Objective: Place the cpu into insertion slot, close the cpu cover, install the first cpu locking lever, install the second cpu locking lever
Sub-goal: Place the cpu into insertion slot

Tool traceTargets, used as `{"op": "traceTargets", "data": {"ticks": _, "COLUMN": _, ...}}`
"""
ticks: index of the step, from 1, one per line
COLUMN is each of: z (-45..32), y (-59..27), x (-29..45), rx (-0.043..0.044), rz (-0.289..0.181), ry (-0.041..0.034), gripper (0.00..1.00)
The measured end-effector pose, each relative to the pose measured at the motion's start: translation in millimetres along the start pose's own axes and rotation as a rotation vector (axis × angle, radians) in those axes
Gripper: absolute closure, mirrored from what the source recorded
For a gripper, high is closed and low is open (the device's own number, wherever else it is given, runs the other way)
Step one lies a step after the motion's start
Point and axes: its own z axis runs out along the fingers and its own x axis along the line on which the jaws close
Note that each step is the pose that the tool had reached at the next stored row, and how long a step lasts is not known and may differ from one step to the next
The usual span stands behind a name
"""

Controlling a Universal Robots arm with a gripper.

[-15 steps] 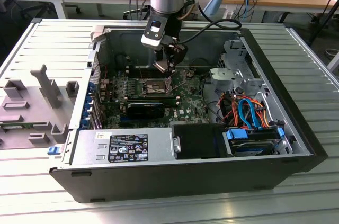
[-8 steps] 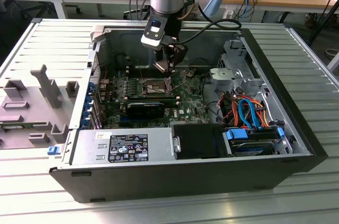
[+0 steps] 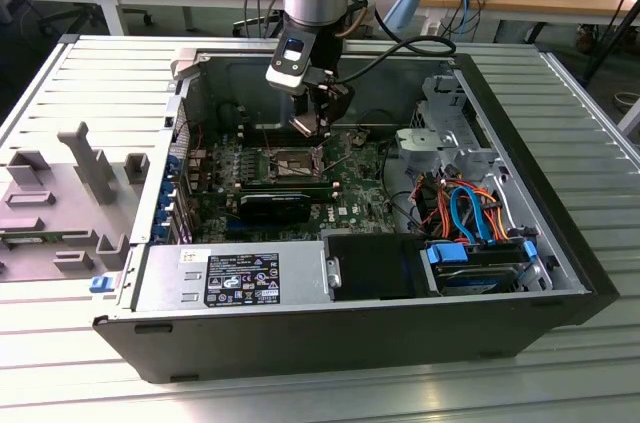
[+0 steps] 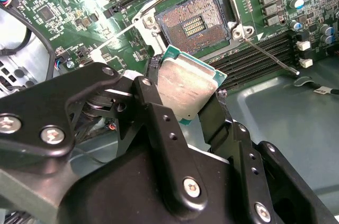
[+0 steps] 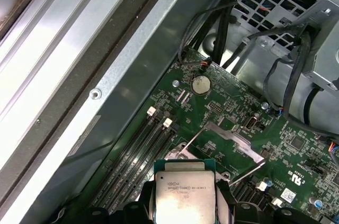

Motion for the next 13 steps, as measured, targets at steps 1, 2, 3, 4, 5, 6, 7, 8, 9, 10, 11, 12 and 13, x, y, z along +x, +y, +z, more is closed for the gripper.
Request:
{"op": "traceTargets", "data": {"ticks": 1, "z": 0.0, "y": 0.0, "x": 0.0, "rx": 0.0000, "rz": 0.000, "ry": 0.0000, "gripper": 0.45}}
{"op": "traceTargets", "data": {"ticks": 2, "z": 0.0, "y": 0.0, "x": 0.0, "rx": 0.0000, "rz": 0.001, "ry": 0.0000, "gripper": 0.45}}
{"op": "traceTargets", "data": {"ticks": 3, "z": 0.0, "y": 0.0, "x": 0.0, "rx": 0.0000, "rz": 0.001, "ry": 0.0000, "gripper": 0.45}}
{"op": "traceTargets", "data": {"ticks": 4, "z": 0.1, "y": 0.0, "x": 0.0, "rx": -0.0001, "rz": 0.002, "ry": 0.0000, "gripper": 0.45}}
{"op": "traceTargets", "data": {"ticks": 5, "z": 0.0, "y": 0.0, "x": 0.0, "rx": 0.0000, "rz": 0.003, "ry": 0.0000, "gripper": 0.45}}
{"op": "traceTargets", "data": {"ticks": 6, "z": 0.0, "y": 0.0, "x": 0.0, "rx": 0.0000, "rz": 0.003, "ry": -0.0001, "gripper": 0.45}}
{"op": "traceTargets", "data": {"ticks": 7, "z": 0.1, "y": 0.0, "x": 0.0, "rx": -0.0001, "rz": 0.003, "ry": -0.0001, "gripper": 0.45}}
{"op": "traceTargets", "data": {"ticks": 8, "z": 0.1, "y": 0.0, "x": 0.0, "rx": 0.0000, "rz": 0.004, "ry": -0.0001, "gripper": 0.45}}
{"op": "traceTargets", "data": {"ticks": 9, "z": 0.1, "y": 0.0, "x": 0.0, "rx": 0.0000, "rz": 0.004, "ry": -0.0001, "gripper": 0.45}}
{"op": "traceTargets", "data": {"ticks": 10, "z": 0.1, "y": 0.0, "x": 0.0, "rx": -0.0001, "rz": 0.004, "ry": -0.0001, "gripper": 0.45}}
{"op": "traceTargets", "data": {"ticks": 11, "z": 0.1, "y": 0.0, "x": 0.0, "rx": -0.0001, "rz": 0.005, "ry": -0.0001, "gripper": 0.45}}
{"op": "traceTargets", "data": {"ticks": 12, "z": 0.1, "y": 0.0, "x": 0.0, "rx": 0.0000, "rz": 0.006, "ry": -0.0002, "gripper": 0.45}}
{"op": "traceTargets", "data": {"ticks": 13, "z": 0.1, "y": 0.0, "x": 0.0, "rx": 0.0000, "rz": 0.006, "ry": -0.0002, "gripper": 0.45}}
